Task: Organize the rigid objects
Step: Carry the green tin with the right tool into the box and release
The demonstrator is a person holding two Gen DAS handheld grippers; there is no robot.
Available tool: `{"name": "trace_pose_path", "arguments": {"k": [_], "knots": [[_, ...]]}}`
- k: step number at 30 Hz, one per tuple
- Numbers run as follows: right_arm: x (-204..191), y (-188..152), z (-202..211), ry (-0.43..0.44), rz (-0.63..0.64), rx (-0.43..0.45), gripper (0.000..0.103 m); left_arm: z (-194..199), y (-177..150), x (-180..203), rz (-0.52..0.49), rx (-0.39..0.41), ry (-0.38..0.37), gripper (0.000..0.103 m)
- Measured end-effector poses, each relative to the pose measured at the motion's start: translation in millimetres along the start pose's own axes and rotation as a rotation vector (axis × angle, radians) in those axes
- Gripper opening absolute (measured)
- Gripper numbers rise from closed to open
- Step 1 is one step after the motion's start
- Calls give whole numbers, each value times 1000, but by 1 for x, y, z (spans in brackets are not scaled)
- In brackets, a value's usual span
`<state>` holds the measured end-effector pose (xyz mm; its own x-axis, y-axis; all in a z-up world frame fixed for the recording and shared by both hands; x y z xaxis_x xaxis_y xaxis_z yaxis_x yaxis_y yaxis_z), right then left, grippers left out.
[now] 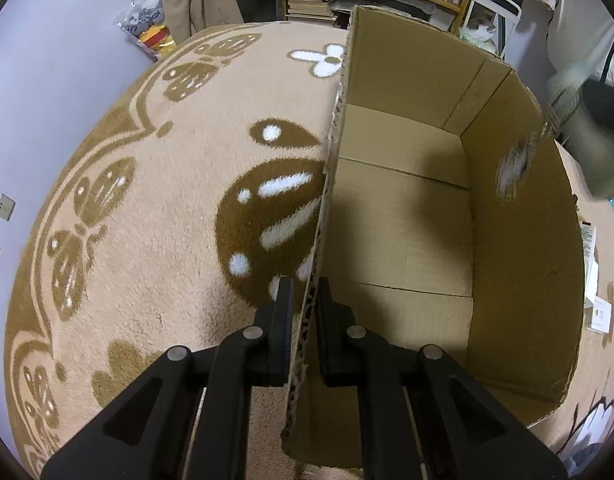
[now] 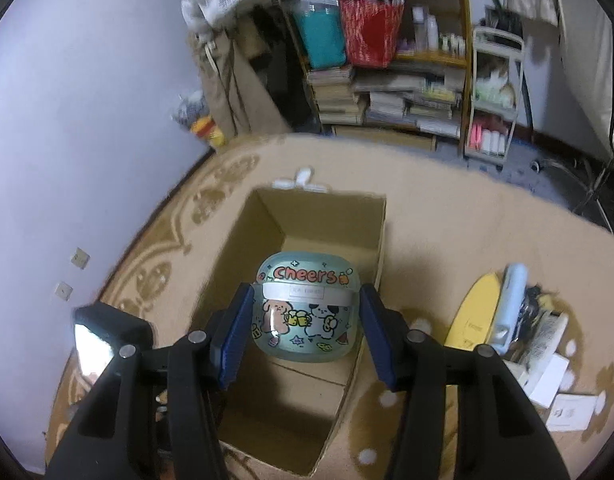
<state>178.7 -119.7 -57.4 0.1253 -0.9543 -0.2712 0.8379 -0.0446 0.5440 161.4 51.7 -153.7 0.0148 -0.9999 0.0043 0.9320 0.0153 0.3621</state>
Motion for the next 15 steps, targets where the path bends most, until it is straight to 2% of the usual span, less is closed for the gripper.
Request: {"name": "trace_pose_path", "arguments": {"k": [6,12,15], "knots": [[-6,-15,-32,-24,47,-63,57,-2,1,-1,-6,9,-7,8],[-11,-18,-41,-31,70,-83,57,-1,0,-1,-13,21,-5,8],[-13,-15,-35,-30,77,-44,57,0,1,0,-17,29,-12,8]]}}
Point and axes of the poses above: each gripper's, at about its wrist camera, not at the fingertips, and z roughly against the way its jaws point, x to its right, y to its top, the point moved 1 cm from there along -z, roughly the way its jaws point
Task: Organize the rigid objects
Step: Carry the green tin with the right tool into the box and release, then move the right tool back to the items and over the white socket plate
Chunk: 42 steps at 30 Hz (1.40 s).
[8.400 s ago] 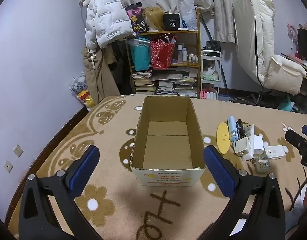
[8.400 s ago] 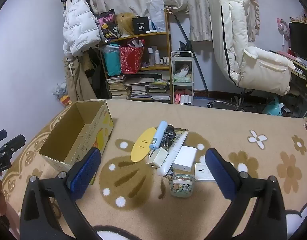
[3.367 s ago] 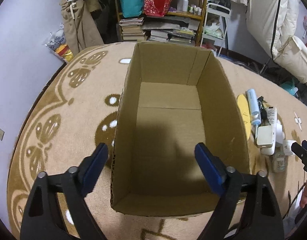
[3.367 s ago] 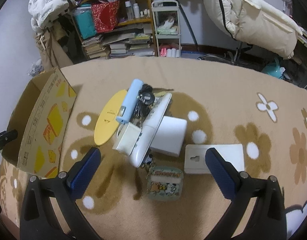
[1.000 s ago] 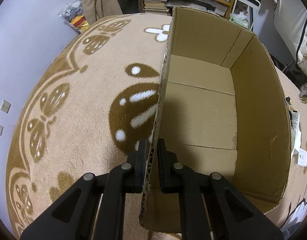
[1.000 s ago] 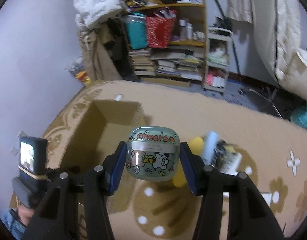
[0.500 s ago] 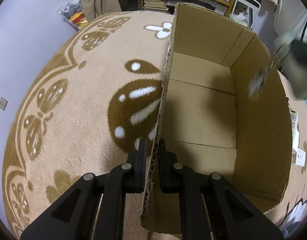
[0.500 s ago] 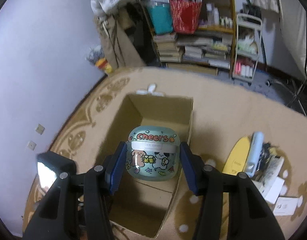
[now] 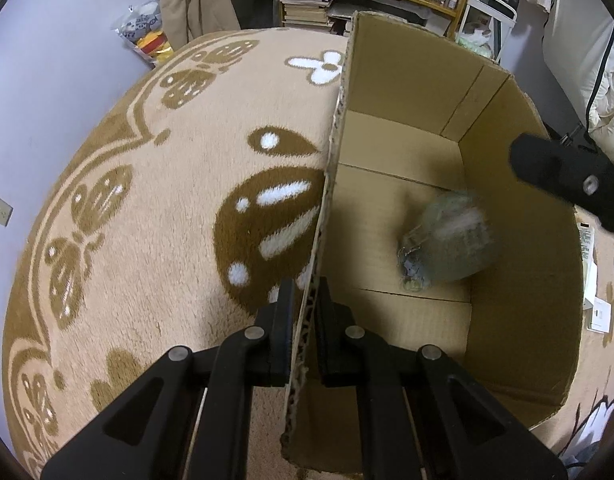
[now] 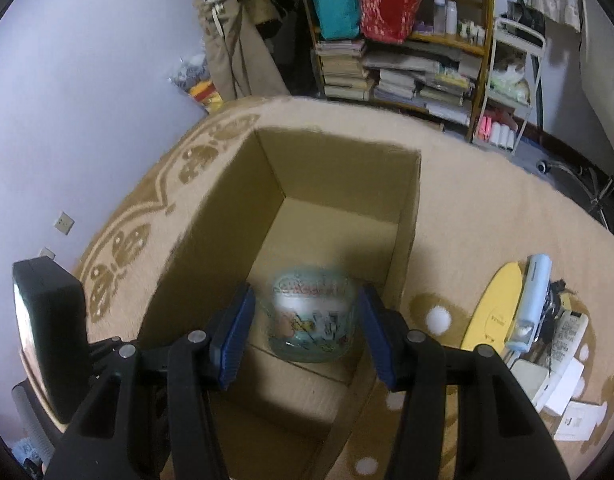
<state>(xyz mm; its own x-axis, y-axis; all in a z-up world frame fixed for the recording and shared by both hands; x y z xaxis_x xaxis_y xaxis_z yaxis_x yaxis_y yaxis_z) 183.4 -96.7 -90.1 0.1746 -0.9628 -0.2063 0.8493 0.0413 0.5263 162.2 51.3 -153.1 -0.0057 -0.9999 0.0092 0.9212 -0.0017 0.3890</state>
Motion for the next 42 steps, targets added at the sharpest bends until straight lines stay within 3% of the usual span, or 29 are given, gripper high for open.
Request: {"name": "trace_pose_path", "arguments": {"k": [6,11,17,28,35,42], "knots": [[8,6,16,17,-26,20,60,4,0,4,-21,23,14,7],[24,0,38,-35,5,44,86,9,0,5,-20,47,10,7],[59,-11,59,-124,19,44,88,12,1,6,-14,54,7,7],[150,-56,78,-220,-103,-15,88,14,2,7,-13,72,15,7],[191,-68,91,-277,-183,10,88,14,1,8,-11,70,23,8],[225,-89,82,-322,-252,-23,88,13,1,9,-14,66,33,8]]}}
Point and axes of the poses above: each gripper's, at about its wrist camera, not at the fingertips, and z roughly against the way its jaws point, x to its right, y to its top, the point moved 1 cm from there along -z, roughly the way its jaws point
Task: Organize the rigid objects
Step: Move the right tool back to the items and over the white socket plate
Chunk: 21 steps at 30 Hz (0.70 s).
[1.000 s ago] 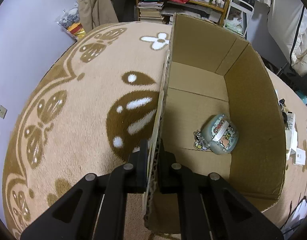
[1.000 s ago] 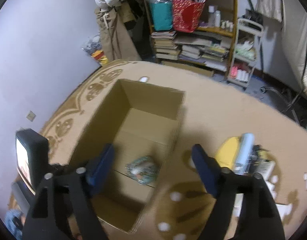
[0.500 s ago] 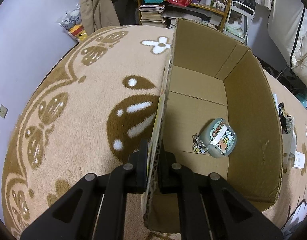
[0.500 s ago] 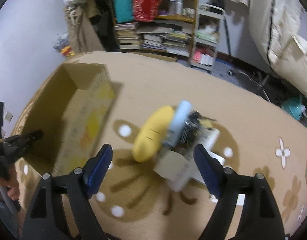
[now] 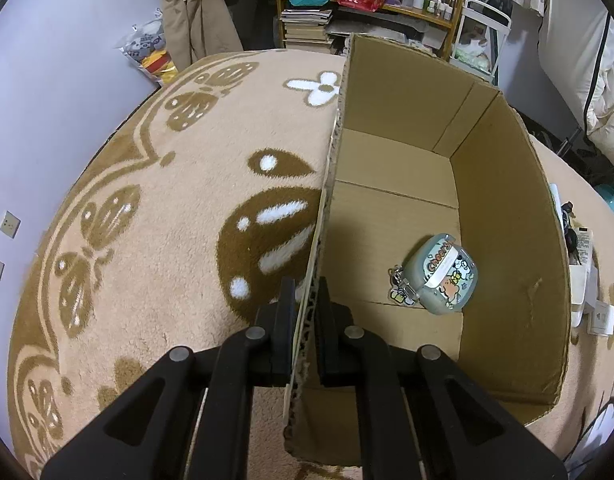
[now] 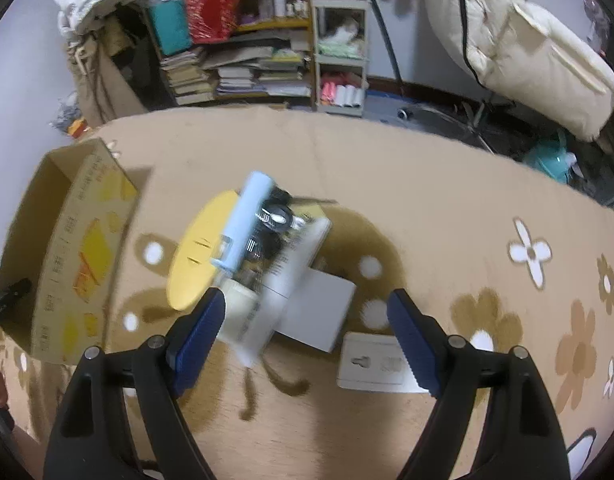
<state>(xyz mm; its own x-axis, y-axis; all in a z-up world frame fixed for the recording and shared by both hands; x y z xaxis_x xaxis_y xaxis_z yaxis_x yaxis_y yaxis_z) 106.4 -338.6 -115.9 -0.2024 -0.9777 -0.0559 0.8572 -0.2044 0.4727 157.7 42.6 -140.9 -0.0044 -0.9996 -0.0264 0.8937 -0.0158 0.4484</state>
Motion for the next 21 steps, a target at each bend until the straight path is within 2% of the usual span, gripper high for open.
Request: {"name": "trace_pose_path", "arguments": {"k": [10,14,21], "knots": [[40,-22,-36,-89,-103,-104,88,-1,1,-1,4,-3,2,9],[53,-24,-42,-112,-163,-108,88,-2,0,-1,0,-4,4,9],[64,-22,-59,-179,-188,-134,88,-1,0,-1,1,-4,3,9]]}}
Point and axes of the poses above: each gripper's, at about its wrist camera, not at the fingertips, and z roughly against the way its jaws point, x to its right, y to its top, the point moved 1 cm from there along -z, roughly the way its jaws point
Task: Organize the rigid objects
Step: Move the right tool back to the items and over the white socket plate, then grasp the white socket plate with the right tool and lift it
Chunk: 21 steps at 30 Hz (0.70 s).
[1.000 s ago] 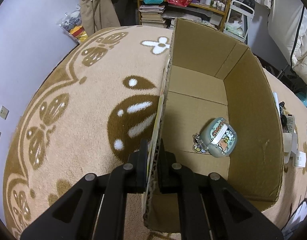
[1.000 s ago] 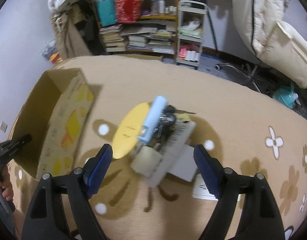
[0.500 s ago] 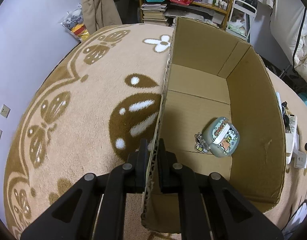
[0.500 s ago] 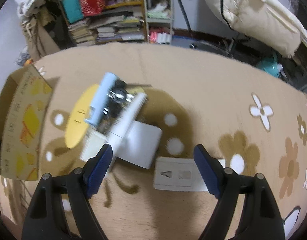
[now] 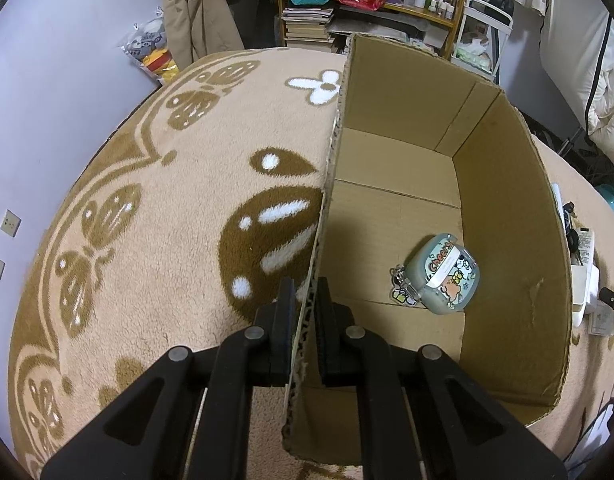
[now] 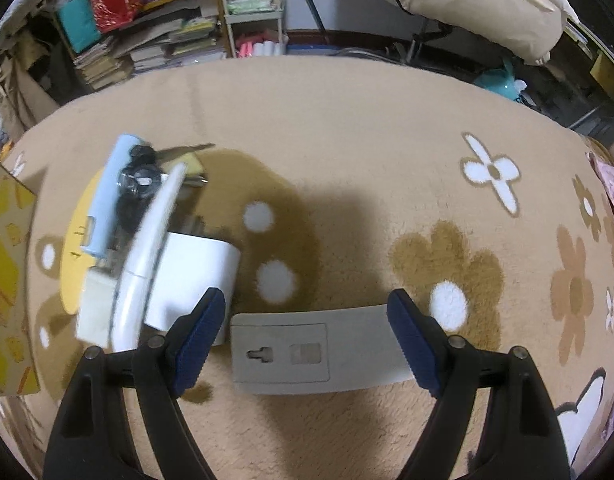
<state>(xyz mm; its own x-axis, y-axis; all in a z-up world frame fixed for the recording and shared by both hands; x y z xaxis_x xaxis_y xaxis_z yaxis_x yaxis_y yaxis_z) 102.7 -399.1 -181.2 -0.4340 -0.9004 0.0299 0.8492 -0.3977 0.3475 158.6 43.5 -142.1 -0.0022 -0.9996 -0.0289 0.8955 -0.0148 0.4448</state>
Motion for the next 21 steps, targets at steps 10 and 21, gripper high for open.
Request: {"name": "trace_pose_path", "arguments": {"k": [10,21], "knots": [[15,4,-15,-56,-107,-13,88,0,0,0,1,0,0,9],[13,2,-21,-43,-110,-41,88,-2,-1,-4,2,-4,3,10]]}}
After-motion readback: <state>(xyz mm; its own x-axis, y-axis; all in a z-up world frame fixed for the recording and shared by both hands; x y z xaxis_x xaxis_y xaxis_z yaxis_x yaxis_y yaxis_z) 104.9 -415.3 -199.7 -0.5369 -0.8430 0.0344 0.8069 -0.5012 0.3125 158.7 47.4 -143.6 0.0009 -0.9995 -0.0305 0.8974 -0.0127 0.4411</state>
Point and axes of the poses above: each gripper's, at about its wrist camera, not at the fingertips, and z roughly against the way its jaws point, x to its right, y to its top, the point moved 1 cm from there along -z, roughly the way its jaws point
